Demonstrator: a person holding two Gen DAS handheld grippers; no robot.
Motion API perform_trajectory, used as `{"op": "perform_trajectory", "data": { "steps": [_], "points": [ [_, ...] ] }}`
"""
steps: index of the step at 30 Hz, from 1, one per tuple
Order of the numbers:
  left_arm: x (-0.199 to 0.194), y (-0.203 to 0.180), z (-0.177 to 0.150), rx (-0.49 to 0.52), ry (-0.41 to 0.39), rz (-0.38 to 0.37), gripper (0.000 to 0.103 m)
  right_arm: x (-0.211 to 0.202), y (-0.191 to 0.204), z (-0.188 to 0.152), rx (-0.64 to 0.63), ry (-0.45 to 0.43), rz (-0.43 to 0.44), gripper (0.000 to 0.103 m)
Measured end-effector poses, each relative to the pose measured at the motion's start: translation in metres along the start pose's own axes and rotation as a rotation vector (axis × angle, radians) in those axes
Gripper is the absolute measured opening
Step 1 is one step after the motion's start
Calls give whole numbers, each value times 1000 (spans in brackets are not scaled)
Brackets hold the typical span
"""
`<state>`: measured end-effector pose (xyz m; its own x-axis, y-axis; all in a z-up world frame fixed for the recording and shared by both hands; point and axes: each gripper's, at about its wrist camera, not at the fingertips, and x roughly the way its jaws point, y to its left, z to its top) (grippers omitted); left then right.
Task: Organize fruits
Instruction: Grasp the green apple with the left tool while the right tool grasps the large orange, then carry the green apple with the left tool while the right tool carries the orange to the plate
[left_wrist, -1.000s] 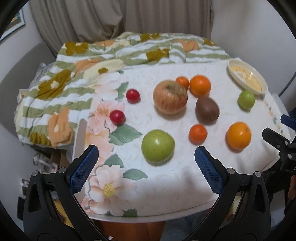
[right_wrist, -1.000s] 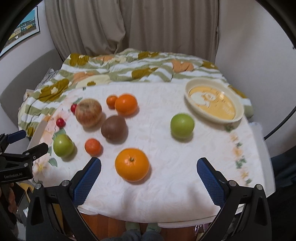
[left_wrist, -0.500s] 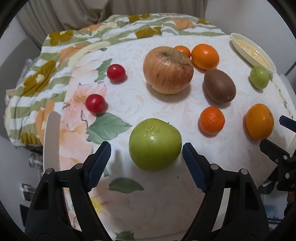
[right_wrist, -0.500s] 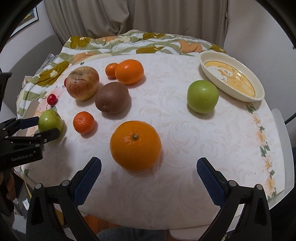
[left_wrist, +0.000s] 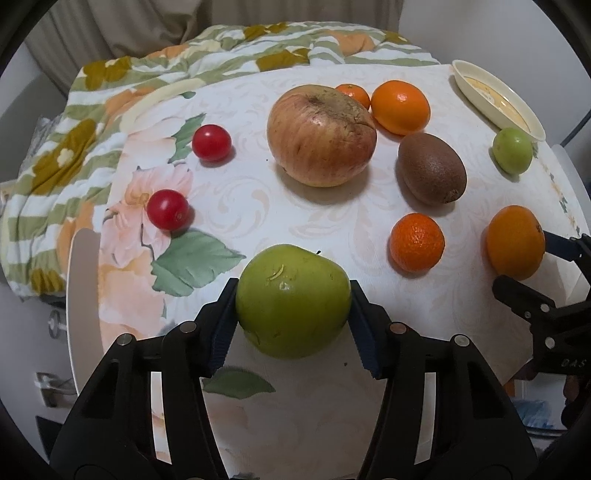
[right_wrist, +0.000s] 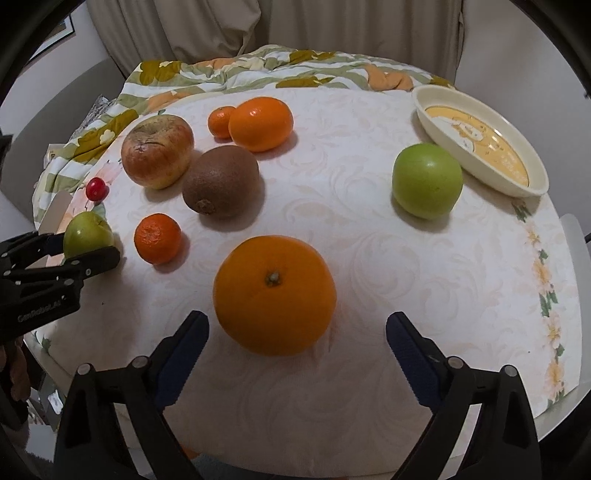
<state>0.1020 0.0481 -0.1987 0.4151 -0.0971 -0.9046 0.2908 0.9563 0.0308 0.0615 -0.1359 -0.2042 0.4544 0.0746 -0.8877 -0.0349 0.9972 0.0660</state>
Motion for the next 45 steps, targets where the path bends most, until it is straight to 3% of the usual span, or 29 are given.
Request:
{"op": "perform_trajectory", "data": {
  "steps": [4, 8, 11, 20, 28, 38, 45],
  "points": [
    [-2, 1, -3, 1, 1, 4, 63, 2, 1, 2, -7, -3, 6, 91],
    [-5, 2, -8, -5, 2, 6, 63, 5, 7, 4, -39, 2, 8, 75],
    [-8, 4, -13, -17, 2, 7, 63, 3, 12, 7, -82, -11, 13, 55],
    [-29, 14, -18, -64, -23, 11, 63, -8, 14, 11, -88, -5, 29, 55],
    [-62, 8, -4, -96, -69, 29, 63, -45, 7, 28, -77, -66, 42, 55],
    [-107, -30, 54, -147, -183, 73, 63, -87, -48, 69, -74, -149, 69, 55],
    [-112, -92, 108, -181, -235, 63, 63, -96, -114, 105, -112, -180, 83, 55]
  ]
}}
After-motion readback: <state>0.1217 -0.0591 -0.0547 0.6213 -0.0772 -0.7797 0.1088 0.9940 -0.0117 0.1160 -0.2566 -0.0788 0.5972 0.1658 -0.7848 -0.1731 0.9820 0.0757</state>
